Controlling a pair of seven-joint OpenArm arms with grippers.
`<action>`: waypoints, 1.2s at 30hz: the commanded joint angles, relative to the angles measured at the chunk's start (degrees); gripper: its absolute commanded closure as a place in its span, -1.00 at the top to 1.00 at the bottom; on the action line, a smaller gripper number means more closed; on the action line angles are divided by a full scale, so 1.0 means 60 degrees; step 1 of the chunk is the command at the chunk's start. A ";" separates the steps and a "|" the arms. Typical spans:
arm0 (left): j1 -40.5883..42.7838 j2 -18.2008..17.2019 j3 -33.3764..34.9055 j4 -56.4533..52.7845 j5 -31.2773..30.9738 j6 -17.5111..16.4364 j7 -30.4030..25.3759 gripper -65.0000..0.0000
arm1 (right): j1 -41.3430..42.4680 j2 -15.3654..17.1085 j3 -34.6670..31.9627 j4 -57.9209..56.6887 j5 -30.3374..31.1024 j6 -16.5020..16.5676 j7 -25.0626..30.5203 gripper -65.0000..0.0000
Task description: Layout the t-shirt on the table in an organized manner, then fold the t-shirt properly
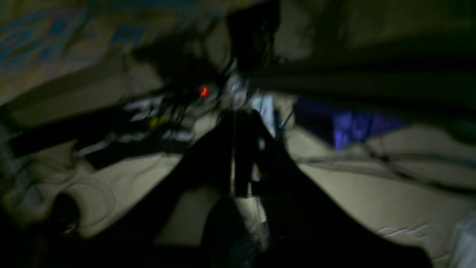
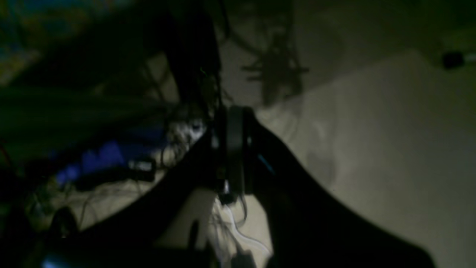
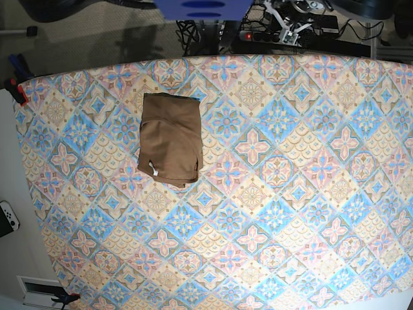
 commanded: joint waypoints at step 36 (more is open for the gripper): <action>-0.5607 -0.1738 -0.5055 -1.1134 1.0155 0.2705 -0.2011 -1.00 | 0.8076 0.2080 0.1708 -1.2256 0.0058 0.0008 0.0352 -1.00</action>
